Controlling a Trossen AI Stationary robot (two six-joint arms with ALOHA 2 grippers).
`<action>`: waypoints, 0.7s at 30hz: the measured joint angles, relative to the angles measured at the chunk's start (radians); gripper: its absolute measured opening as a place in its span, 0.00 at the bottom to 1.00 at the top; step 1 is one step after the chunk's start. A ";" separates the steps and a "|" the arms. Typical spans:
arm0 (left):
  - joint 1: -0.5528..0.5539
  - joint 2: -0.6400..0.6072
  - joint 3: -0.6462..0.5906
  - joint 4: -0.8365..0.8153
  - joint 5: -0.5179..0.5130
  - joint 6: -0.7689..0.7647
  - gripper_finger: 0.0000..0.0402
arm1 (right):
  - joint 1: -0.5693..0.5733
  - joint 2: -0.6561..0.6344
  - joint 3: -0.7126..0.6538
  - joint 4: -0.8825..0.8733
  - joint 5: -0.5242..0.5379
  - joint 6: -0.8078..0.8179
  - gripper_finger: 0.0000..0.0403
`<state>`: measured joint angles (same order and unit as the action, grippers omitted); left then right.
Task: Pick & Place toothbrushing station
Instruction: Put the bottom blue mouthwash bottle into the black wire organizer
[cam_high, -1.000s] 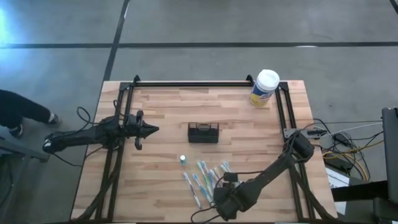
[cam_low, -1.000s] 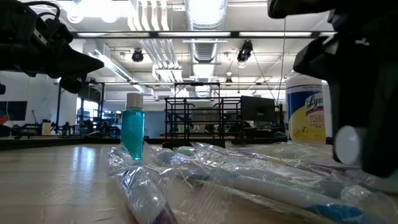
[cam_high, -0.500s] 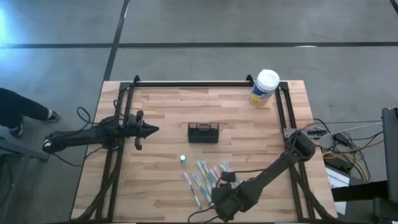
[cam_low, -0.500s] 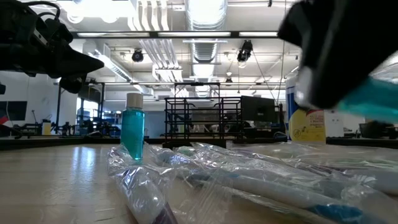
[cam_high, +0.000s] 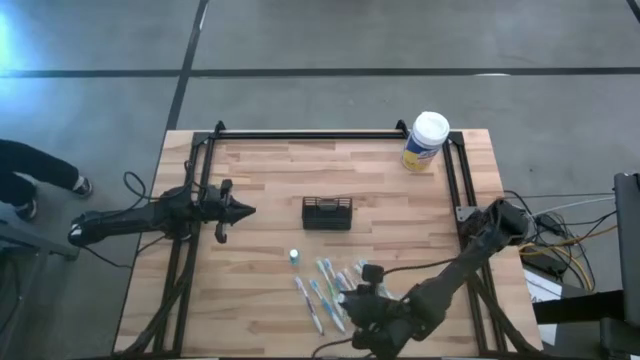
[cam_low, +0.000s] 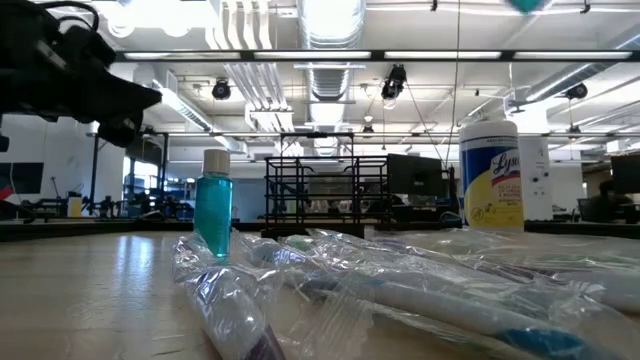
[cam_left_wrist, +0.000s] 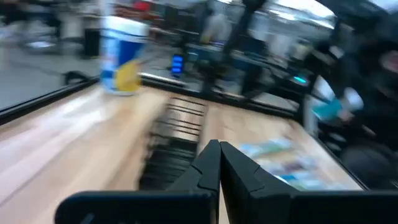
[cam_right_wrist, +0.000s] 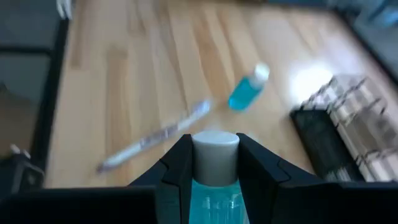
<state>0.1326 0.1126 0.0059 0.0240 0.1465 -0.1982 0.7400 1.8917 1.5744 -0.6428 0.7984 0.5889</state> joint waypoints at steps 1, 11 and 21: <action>0.000 0.005 0.000 0.008 0.044 0.024 0.02 | 0.004 -0.017 -0.020 0.032 0.023 -0.026 0.22; -0.017 0.084 0.000 0.168 0.161 0.011 0.02 | -0.024 -0.227 -0.493 0.925 -0.059 -0.520 0.22; -0.105 0.264 0.063 0.403 0.167 -0.028 0.04 | -0.255 -0.326 -0.813 1.589 -0.605 -0.716 0.22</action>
<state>0.0277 0.3768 0.0687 0.4265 0.3139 -0.2260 0.4846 1.5661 0.7614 0.9458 0.1937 -0.1268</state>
